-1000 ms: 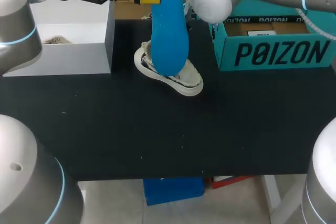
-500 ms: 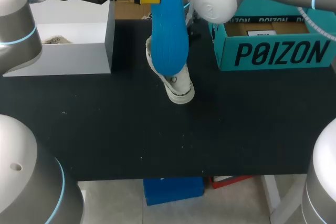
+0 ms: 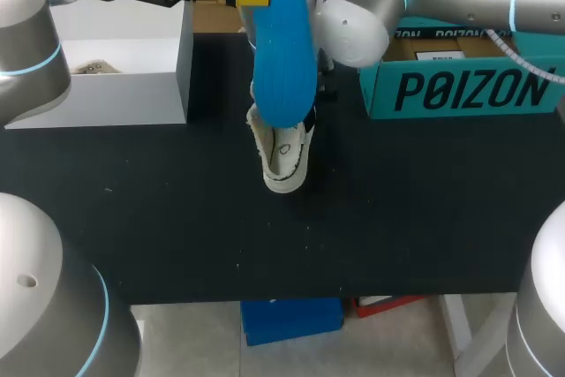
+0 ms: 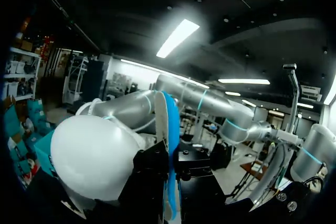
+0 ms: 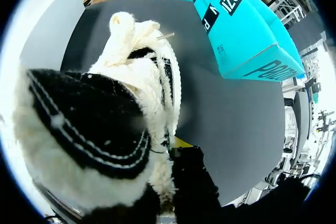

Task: Take the shoe out of the shoebox, open the shoe tongue, remove and reinsert the insole, then place the shoe into the shoebox

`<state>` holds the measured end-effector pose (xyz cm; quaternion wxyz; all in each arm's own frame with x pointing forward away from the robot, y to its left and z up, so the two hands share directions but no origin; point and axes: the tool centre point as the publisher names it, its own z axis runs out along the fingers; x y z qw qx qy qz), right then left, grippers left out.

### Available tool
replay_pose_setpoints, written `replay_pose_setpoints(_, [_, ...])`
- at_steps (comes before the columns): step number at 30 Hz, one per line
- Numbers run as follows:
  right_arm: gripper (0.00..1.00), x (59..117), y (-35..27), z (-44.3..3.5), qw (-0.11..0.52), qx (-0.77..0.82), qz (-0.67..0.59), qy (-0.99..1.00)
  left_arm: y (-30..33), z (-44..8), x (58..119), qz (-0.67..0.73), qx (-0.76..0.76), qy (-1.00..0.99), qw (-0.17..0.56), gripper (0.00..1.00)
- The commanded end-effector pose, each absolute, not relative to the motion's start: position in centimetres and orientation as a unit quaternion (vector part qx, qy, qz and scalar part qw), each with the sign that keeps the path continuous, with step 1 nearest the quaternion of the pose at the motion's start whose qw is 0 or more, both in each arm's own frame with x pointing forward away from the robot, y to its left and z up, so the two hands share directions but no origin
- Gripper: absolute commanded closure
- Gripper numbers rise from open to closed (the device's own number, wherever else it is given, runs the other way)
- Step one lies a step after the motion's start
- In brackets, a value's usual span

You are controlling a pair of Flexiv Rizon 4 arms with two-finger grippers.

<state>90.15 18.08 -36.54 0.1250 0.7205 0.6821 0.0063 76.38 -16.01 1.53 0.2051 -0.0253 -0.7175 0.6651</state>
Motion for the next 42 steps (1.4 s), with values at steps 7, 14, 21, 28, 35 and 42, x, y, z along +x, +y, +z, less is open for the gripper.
replay_pose_setpoints(7, [1.00, 90.2, 18.1, -40.1, 0.117, 0.709, -0.003, 0.696, -16.1, 1.4, 76.3, 0.666, -0.025, -0.718, 0.204, 1.00])
replay_pose_setpoints(14, [1.00, 90.1, 17.7, -41.4, 0.115, 0.713, -0.009, 0.692, -16.1, 1.4, 76.3, 0.666, -0.025, -0.718, 0.204, 1.00])
replay_pose_setpoints(21, [0.00, 89.8, 16.7, -40.4, 0.120, 0.716, -0.011, 0.687, -16.1, 1.4, 76.3, 0.666, -0.025, -0.718, 0.204, 1.00])
replay_pose_setpoints(28, [0.00, 89.2, 15.0, -37.1, 0.129, 0.725, -0.001, 0.677, -16.1, 1.4, 76.3, 0.666, -0.025, -0.718, 0.204, 1.00])
replay_pose_setpoints(35, [0.00, 88.6, 13.1, -32.9, 0.108, 0.742, 0.057, 0.659, -16.1, 1.4, 76.3, 0.666, -0.025, -0.718, 0.204, 1.00])
replay_pose_setpoints(42, [0.00, 88.0, 12.2, -29.5, 0.050, 0.748, 0.136, 0.647, -16.1, 1.4, 76.3, 0.666, -0.025, -0.718, 0.204, 1.00])
